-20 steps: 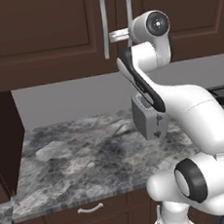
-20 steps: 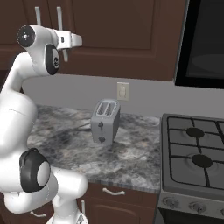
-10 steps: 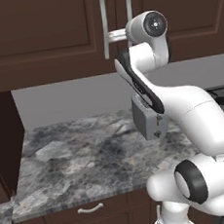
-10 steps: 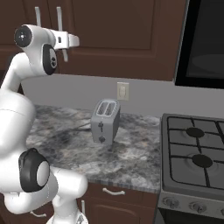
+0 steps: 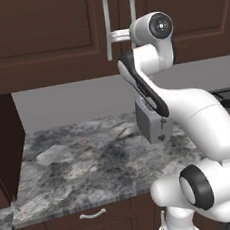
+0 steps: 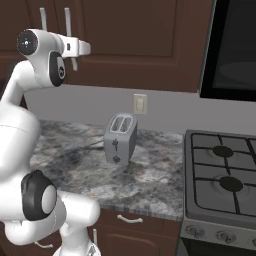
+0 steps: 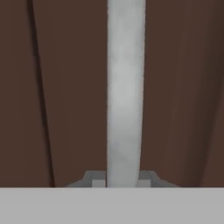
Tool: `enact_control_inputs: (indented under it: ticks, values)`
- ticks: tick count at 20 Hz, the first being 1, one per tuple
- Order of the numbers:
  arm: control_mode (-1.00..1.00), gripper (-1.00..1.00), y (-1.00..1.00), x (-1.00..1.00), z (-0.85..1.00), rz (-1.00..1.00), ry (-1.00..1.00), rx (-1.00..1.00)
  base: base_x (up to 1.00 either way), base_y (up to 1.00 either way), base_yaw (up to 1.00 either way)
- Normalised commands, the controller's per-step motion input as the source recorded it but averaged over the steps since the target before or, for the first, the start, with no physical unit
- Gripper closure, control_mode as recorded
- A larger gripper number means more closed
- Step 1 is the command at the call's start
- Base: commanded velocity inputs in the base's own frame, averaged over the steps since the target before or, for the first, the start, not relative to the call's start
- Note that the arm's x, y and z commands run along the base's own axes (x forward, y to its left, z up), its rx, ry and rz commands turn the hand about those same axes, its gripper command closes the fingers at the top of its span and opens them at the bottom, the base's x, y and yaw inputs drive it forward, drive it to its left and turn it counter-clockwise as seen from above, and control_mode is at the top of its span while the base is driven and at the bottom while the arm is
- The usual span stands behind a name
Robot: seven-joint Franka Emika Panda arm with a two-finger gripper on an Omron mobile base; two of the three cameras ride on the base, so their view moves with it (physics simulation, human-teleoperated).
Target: Open the cabinet, pick the kettle from the cabinet, and place it in the sink.
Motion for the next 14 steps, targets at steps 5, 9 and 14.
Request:
enact_control_inputs:
  ticks: [5,9,14]
  values:
    - [-1.00,1.00,0.17,-0.20,0.00,0.00,0.00,0.00,0.00,0.00,0.00]
    - [-1.00,1.00,0.16,-0.31,0.00,0.00,0.00,0.00,0.00,0.00,0.00]
    - [-1.00,1.00,0.13,-0.39,0.00,0.04,0.00,0.00,0.00,0.00,0.00]
